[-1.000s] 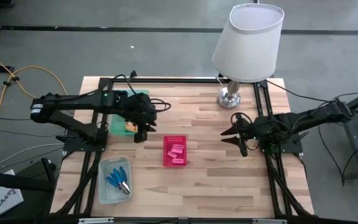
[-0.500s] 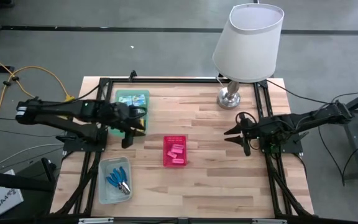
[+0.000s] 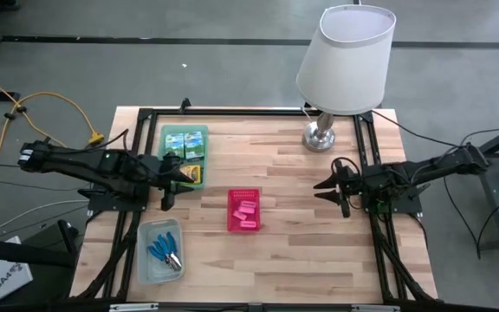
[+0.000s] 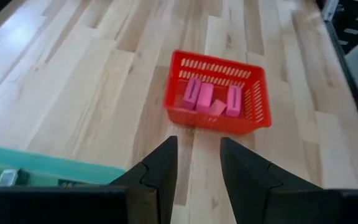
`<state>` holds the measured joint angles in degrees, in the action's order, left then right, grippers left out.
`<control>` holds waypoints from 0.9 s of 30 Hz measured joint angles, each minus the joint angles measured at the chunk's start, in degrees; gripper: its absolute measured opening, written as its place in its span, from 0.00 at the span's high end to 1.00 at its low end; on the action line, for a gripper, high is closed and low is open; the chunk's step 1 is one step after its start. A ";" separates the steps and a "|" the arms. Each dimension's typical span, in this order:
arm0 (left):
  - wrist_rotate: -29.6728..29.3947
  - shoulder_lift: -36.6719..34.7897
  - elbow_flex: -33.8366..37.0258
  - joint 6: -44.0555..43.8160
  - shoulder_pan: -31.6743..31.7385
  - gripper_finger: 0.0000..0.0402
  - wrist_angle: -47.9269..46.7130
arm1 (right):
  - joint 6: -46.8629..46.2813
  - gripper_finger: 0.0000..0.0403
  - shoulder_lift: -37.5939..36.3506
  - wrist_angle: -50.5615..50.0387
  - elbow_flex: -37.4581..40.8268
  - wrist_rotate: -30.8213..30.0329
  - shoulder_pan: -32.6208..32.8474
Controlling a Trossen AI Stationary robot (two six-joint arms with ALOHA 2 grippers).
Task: Pick & Place School Supplies
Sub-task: Return to Home Position
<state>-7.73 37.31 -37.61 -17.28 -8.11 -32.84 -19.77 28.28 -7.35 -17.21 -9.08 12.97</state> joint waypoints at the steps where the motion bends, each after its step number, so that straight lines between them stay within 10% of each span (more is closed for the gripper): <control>1: -0.82 -0.73 0.80 -0.25 -0.28 0.71 0.05 | -0.16 0.70 -0.61 0.40 0.41 0.01 0.00; 27: -3.64 -4.98 8.38 -5.27 -4.60 0.71 4.87 | -4.74 0.70 -11.84 9.94 13.58 1.24 0.04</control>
<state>-11.37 32.34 -29.23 -22.55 -12.71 -27.97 -24.51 16.45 2.59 -3.63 -7.84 13.02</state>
